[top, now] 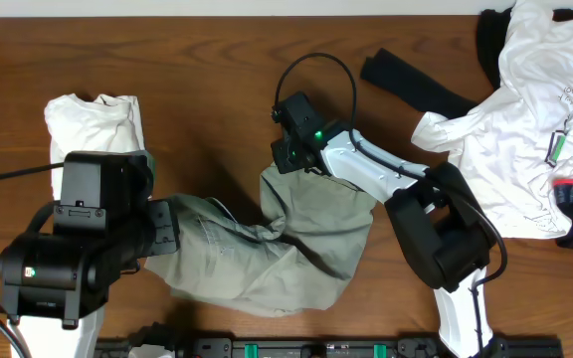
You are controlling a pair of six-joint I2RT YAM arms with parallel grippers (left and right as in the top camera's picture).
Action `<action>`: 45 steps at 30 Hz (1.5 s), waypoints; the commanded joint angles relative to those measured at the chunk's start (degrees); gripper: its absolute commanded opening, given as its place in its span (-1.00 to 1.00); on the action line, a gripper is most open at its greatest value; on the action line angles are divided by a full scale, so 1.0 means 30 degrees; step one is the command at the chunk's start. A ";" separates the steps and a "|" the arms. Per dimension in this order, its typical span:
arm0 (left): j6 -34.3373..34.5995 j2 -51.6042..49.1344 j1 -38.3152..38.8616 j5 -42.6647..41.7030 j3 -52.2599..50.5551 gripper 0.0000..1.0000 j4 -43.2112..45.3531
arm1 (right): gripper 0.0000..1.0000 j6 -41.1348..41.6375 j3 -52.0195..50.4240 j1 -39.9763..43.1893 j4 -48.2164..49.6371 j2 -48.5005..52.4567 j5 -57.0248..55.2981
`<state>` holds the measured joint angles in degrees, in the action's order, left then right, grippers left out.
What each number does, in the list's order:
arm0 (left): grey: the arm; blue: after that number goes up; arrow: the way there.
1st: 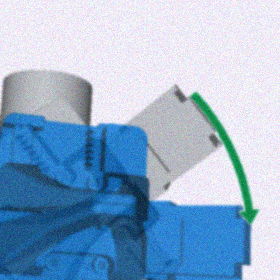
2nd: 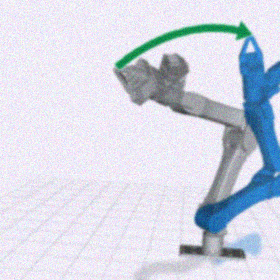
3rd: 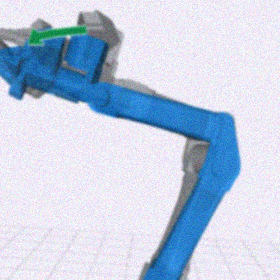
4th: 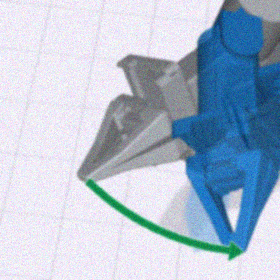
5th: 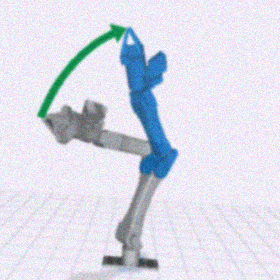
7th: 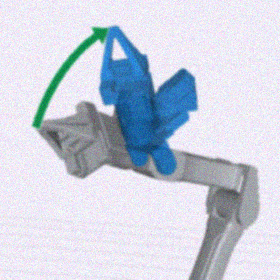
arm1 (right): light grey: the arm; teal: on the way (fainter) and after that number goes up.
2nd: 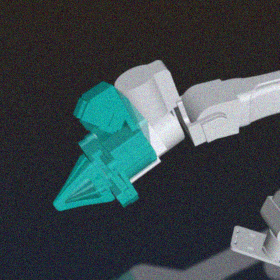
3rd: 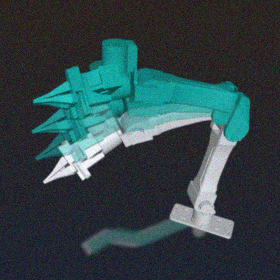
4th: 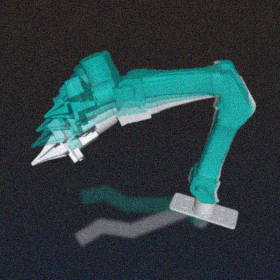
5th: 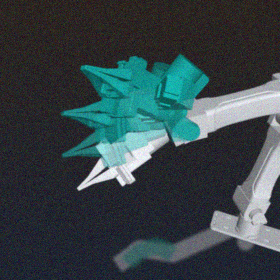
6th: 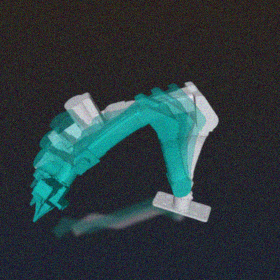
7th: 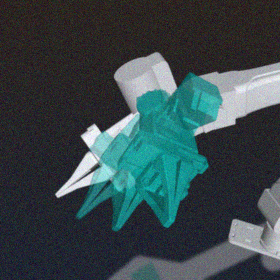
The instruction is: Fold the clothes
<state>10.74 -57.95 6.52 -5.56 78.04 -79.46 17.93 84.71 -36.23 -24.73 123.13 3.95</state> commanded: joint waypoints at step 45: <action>0.0175 0.1188 0.0007 0.3978 0.7570 -0.89 1.0200 | -0.98 -0.1443 0.5013 0.7861 -0.9326 -1.9584 -0.3832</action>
<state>10.74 -56.47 6.52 6.74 97.58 -48.53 15.00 99.37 -13.08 -52.88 65.67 -5.06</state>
